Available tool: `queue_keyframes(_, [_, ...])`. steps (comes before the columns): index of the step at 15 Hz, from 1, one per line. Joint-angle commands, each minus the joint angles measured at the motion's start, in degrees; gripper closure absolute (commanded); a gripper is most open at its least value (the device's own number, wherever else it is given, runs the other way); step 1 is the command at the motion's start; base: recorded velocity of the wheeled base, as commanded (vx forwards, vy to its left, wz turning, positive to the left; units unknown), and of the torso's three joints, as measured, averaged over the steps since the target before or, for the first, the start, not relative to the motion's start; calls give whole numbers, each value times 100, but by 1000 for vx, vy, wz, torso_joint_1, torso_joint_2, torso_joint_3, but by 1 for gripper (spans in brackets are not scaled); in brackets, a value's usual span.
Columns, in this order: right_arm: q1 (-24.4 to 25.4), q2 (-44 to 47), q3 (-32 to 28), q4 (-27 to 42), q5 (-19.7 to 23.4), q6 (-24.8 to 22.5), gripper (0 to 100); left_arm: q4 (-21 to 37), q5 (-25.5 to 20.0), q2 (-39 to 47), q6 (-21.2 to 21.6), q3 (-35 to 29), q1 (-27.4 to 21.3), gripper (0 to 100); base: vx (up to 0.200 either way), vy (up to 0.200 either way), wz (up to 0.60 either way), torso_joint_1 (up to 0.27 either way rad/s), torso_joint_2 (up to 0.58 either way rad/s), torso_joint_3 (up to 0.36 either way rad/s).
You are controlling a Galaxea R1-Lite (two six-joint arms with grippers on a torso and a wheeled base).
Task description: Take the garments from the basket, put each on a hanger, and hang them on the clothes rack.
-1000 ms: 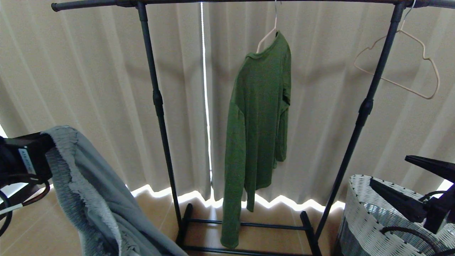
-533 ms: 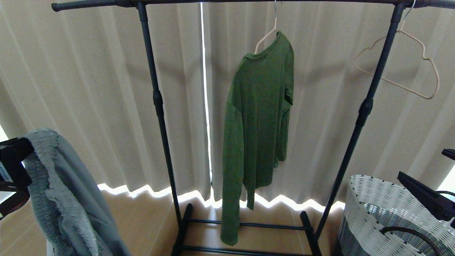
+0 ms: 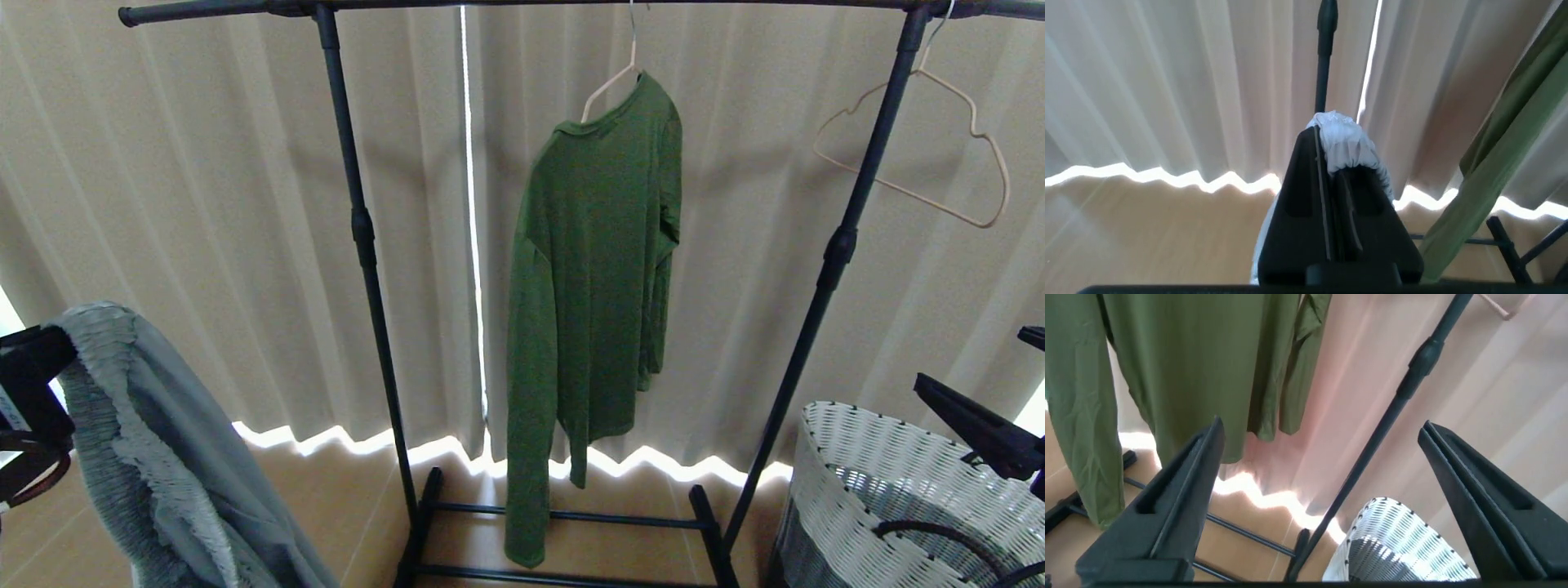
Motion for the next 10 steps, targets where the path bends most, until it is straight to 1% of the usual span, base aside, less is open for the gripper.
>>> queue_keyframes(1, [2, 44, -4, -3, 2, -2, 0, -4, -113, -11, -4, 24, 1, 100, 0, 0, 0, 0, 0, 0])
queue_keyframes(2, [2, 44, -4, -3, 2, -2, 0, -4, -280, -20, -4, 15, 19, 100, 0, 0, 0, 0, 0, 0])
queue_keyframes(3, [2, 53, 5, -3, 2, -2, 0, -4, -350, -63, 22, 15, 19, 100, 0, 0, 0, 0, 0, 0])
queue_keyframes(7, [2, -18, 163, 14, -16, -37, 0, 5, -359, -90, 31, -11, 19, 100, 0, 0, 0, 0, 0, 0])
queue_keyframes(10, [2, 18, 111, -12, 19, 7, 0, 5, -359, -81, 31, -20, 19, 100, 0, 0, 0, 0, 0, 0])
